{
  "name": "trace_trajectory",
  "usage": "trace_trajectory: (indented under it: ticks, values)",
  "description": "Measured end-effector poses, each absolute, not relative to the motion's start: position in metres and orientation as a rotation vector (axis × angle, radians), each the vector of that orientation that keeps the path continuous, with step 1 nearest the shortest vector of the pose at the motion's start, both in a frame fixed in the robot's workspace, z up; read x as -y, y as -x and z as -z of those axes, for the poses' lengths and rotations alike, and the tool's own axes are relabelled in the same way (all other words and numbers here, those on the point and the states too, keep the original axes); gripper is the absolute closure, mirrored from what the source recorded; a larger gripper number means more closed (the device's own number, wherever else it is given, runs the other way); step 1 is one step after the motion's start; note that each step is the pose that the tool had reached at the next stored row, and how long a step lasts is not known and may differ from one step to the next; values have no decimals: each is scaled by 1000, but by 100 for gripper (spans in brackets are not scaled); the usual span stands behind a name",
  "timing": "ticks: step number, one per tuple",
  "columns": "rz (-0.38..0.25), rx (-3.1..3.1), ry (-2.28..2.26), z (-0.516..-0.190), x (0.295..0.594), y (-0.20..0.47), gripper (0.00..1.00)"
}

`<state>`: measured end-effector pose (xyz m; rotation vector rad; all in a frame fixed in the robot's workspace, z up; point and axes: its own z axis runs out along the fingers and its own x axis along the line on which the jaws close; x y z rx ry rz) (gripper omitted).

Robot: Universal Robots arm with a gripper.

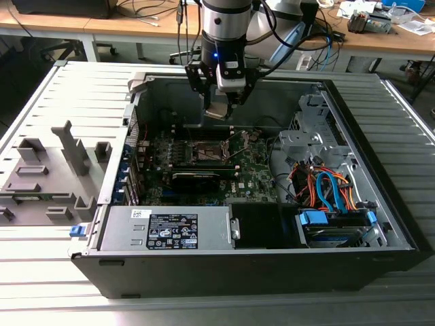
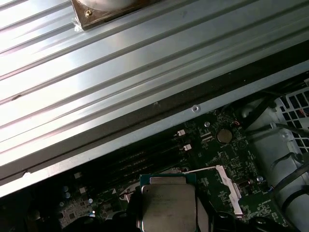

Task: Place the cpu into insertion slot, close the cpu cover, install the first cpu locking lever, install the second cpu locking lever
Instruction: 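Place the cpu into insertion slot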

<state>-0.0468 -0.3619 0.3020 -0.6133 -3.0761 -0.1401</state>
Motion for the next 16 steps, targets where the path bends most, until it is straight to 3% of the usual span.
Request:
trace_trajectory:
  ticks: [16]
  values:
    - [140, 3069, 653, -302, 362, 47, 46]
